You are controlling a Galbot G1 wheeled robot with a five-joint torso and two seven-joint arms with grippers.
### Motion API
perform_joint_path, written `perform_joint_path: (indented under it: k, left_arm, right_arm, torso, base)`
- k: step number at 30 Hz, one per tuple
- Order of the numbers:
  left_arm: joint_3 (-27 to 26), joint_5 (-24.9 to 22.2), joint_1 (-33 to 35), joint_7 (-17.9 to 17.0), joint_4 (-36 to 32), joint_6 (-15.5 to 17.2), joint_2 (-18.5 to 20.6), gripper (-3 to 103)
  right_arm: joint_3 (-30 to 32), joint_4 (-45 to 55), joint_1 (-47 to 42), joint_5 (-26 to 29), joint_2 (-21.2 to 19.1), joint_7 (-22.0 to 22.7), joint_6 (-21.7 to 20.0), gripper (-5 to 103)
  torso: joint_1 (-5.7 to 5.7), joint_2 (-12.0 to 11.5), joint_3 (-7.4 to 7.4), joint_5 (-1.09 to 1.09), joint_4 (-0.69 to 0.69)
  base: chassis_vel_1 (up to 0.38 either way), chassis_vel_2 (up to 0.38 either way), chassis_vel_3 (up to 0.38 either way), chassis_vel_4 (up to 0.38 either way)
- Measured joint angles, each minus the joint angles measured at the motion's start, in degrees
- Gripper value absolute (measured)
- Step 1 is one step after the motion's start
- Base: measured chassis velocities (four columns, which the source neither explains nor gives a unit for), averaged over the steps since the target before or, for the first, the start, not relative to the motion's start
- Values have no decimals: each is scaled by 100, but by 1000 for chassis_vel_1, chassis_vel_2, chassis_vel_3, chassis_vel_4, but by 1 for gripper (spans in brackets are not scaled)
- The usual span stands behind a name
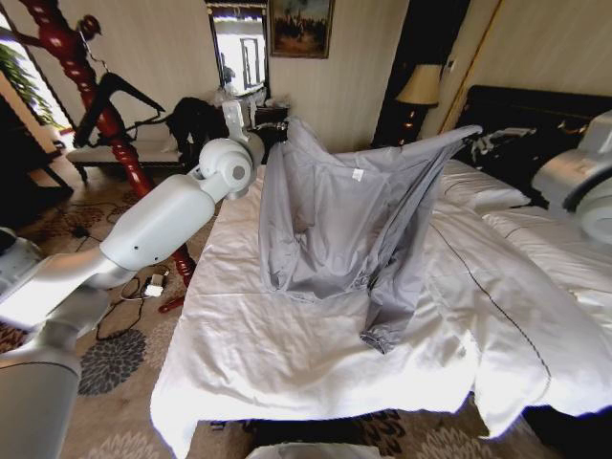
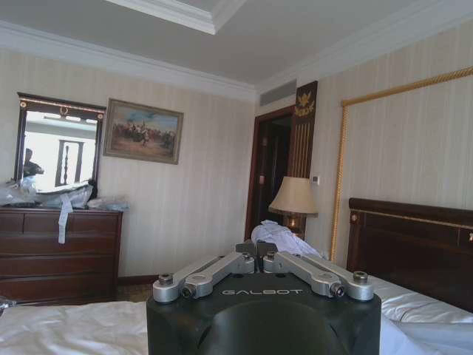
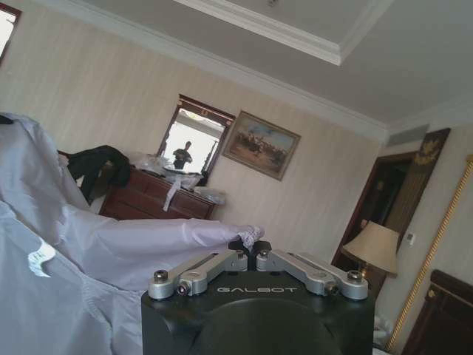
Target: Pick up the clothes from the bed and hang them on the clothes hanger.
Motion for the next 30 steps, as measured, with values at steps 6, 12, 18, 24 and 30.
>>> perform_joint_path:
  k: [6, 12, 18, 24, 30]
  left_arm:
    - [89, 137, 320, -86, -7, -23, -64, 0]
    - [130, 316, 739, -154, -148, -23, 16, 0]
    - [66, 361, 635, -83, 343, -48, -50, 0]
    - [107, 580, 92, 299, 1738, -163, -508, 0]
    - [127, 764, -585, 532, 3138, -332, -1212, 0]
  right_arm:
    - [-1429, -427, 612, 109, 1124, 517, -194, 0]
    - [-3227, -1094, 2287, -291, 2604, 780, -237, 0]
    - [-4150, -2028, 3518, -418, 3308, 699, -159, 0]
    - [-5333, -3421, 5172, -414, 4437, 703, -80, 0]
    - [-5978, -5072, 6573, -617, 5331, 676, 115, 0]
  torso:
    - [-1, 1, 0, 4, -7]
    - [4, -2, 3, 1, 9]
    - [-1, 0, 0, 2, -3]
    - [3, -2, 3, 1, 4]
    - [3, -1, 2, -1, 1]
  base:
    - [0, 0, 0, 0]
    - [0, 0, 0, 0]
    - [0, 0, 0, 0]
    - [0, 0, 0, 0]
    - [0, 0, 0, 0]
